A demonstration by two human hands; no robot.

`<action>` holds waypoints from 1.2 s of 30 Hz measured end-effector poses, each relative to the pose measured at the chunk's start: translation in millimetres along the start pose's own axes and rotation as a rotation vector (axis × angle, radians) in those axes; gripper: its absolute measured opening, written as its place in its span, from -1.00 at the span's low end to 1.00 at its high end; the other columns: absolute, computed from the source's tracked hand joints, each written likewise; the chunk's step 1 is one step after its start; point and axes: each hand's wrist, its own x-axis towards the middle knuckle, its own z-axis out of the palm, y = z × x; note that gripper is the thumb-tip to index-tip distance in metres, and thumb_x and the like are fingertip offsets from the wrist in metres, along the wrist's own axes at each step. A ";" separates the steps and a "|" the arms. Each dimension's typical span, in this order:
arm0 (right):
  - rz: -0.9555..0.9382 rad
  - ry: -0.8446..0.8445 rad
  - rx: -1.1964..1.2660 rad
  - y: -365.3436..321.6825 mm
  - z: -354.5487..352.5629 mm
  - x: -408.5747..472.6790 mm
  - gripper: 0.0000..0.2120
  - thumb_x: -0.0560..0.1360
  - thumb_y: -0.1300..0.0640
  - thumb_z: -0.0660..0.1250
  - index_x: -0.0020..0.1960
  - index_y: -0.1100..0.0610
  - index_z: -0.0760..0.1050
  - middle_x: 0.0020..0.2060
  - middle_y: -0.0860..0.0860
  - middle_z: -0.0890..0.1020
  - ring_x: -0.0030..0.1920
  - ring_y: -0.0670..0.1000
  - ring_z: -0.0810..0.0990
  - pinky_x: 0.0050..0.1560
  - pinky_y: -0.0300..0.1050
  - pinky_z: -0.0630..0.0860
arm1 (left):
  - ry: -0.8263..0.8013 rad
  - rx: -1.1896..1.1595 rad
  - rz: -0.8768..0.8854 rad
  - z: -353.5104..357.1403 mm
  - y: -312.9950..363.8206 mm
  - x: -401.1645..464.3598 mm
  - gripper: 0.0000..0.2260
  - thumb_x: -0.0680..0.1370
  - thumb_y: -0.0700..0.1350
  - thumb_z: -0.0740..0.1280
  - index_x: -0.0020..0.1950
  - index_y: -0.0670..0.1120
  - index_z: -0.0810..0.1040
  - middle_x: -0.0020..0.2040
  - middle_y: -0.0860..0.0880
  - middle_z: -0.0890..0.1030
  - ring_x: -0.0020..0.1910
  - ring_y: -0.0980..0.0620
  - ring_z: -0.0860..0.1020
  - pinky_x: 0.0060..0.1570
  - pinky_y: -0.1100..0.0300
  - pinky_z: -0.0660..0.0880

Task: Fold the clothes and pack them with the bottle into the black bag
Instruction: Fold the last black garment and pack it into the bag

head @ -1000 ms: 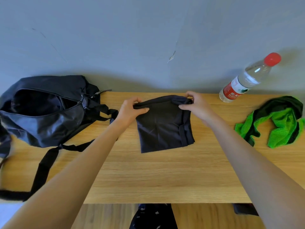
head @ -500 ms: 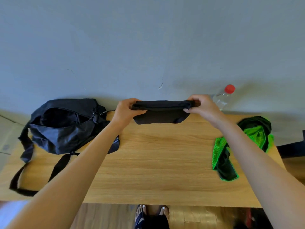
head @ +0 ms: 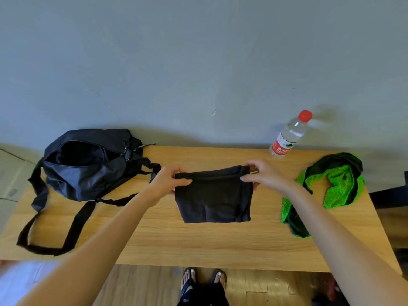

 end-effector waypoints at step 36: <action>-0.149 0.293 -0.231 107.5 44.1 44.0 -0.63 0.33 0.50 0.30 -0.28 0.01 0.48 -0.20 -0.09 0.55 -0.02 -0.02 0.41 -0.02 -0.13 0.28 | 0.125 0.427 0.362 27.7 -101.1 45.6 -0.71 0.33 -0.26 0.51 -0.21 0.16 0.61 -0.15 0.33 0.59 0.11 0.11 0.47 0.22 0.02 0.30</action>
